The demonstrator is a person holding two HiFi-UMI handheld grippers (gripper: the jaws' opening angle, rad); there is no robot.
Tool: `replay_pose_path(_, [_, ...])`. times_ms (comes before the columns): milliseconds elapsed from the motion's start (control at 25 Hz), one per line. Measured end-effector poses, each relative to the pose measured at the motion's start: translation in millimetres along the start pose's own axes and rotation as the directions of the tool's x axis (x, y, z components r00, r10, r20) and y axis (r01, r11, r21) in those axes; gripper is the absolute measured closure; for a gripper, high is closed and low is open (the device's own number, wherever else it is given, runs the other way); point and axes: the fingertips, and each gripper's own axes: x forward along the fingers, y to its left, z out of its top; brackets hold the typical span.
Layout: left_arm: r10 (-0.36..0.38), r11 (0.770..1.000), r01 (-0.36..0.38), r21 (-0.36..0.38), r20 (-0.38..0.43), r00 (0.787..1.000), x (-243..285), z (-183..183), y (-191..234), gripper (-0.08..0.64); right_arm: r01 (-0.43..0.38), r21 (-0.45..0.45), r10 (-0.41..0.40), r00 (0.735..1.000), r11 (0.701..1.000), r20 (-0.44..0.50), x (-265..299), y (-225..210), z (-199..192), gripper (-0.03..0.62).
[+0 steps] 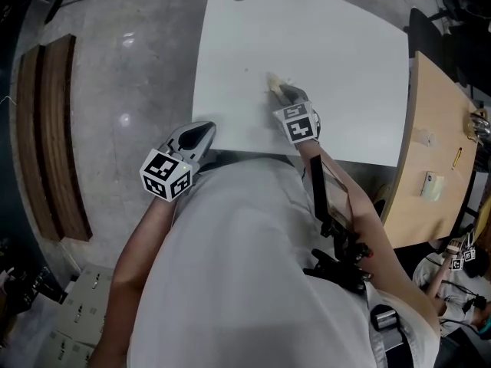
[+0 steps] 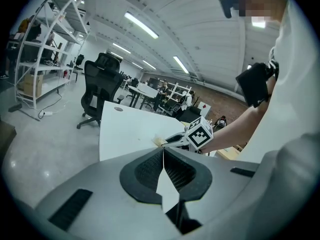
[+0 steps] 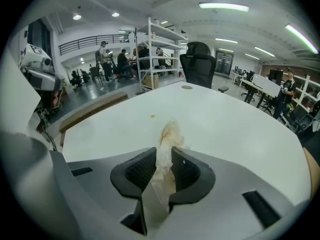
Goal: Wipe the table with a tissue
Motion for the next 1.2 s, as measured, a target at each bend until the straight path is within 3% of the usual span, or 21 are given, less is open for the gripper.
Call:
replay_pose_path(160, [-0.025,0.999,0.025,0.025,-0.009,1.000,-11.6,2.1,-0.4,0.552,-0.073,-0.087,0.073,0.997,0.994,-0.001,-0.5,50.7,8.2,0.499])
replay_pose_path(320, [-0.042,0.998,0.043,0.035,-0.031,0.999,-3.8,2.5,-4.7,0.552,-0.187,-0.201,0.186,0.982,0.961,-0.028,-1.4,91.9,7.6,0.499])
replay_pose_path(400, [-0.050,0.998,0.052,0.039,-0.046,0.998,-0.6,1.3,-8.1,0.552,-0.262,-0.268,0.260,0.965,0.927,-0.041,-5.8,114.6,4.5,0.499])
replay_pose_path(480, [-0.054,0.998,0.056,0.041,-0.054,0.997,0.7,1.3,-11.2,0.552,-0.321,-0.365,0.322,0.945,0.874,-0.059,-12.9,132.1,-1.0,0.499])
replay_pose_path(560, [-0.053,0.998,0.055,0.037,-0.055,0.997,6.6,2.5,-13.8,0.552,-0.345,-0.454,0.350,0.934,0.821,-0.075,-19.0,131.4,-9.9,0.499])
replay_pose_path(600, [-0.051,0.998,0.053,0.035,-0.055,0.997,10.7,2.7,-15.4,0.552,-0.343,-0.469,0.350,0.934,0.814,-0.076,-21.0,124.0,-14.5,0.499])
replay_pose_path(720, [-0.043,0.998,0.045,0.032,-0.060,0.997,22.2,2.2,-22.5,0.552,-0.300,-0.382,0.309,0.950,0.874,-0.038,-25.2,82.2,-25.1,0.500])
replay_pose_path(920, [-0.021,1.000,0.021,0.008,-0.048,0.999,40.2,8.2,-34.5,0.552,-0.156,-0.174,0.162,0.987,0.972,0.019,-28.1,-16.4,-35.1,0.499])
replay_pose_path(1080, [0.019,1.000,-0.019,-0.017,-0.023,1.000,51.7,13.5,-44.1,0.552,-0.093,-0.046,0.094,0.996,0.995,0.014,-28.5,-58.9,-38.6,0.499])
replay_pose_path(1200, [0.053,0.998,-0.053,-0.022,-0.015,0.998,52.4,15.5,-48.3,0.552,-0.091,-0.050,0.092,0.996,0.995,0.015,-26.2,-47.8,-33.8,0.499])
